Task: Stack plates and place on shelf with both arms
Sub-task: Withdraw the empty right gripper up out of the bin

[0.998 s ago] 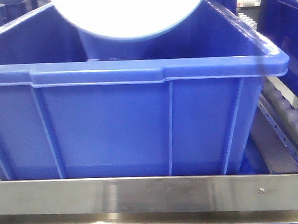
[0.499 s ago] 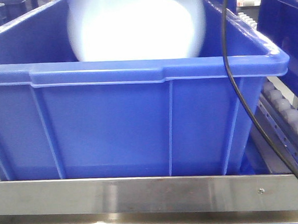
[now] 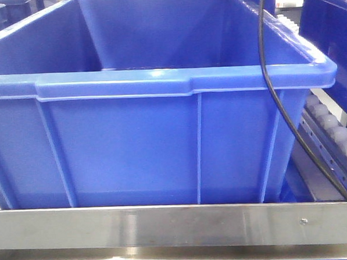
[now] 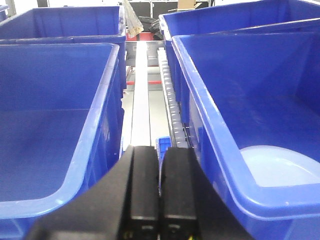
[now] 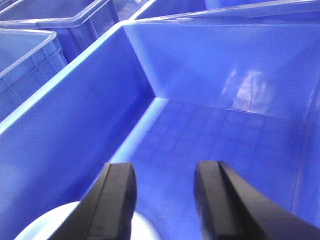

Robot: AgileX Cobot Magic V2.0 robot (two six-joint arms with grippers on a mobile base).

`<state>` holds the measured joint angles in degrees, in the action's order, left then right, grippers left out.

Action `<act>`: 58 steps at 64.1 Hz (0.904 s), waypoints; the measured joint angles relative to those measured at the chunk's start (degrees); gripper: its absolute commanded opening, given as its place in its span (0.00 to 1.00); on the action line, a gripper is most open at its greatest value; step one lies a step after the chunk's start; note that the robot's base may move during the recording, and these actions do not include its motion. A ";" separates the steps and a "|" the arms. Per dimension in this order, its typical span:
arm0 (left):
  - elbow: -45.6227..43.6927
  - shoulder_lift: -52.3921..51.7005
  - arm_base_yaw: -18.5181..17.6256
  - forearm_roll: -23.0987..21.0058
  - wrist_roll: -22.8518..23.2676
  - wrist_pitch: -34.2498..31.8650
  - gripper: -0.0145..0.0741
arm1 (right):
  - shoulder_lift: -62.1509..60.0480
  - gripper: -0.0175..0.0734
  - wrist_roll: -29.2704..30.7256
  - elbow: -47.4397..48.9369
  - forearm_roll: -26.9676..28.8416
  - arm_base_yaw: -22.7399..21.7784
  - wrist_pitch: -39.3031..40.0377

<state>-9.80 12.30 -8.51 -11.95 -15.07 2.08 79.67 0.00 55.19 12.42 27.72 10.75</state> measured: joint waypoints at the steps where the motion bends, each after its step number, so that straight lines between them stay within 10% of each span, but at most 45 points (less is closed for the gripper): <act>1: 0.00 0.00 0.00 0.00 0.00 0.00 0.25 | -0.19 0.44 0.00 0.00 0.00 -0.11 -0.12; 13: 0.00 0.00 0.00 0.00 0.00 0.00 0.25 | -5.57 0.23 1.66 -2.07 -0.33 -4.50 -2.09; 58: 0.00 0.00 0.00 0.00 0.00 0.00 0.25 | -48.53 0.23 1.91 -30.16 -1.92 -24.10 -9.60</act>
<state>-9.80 12.30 -8.51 -11.95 -15.07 2.08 31.13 1.91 25.04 10.50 3.62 1.15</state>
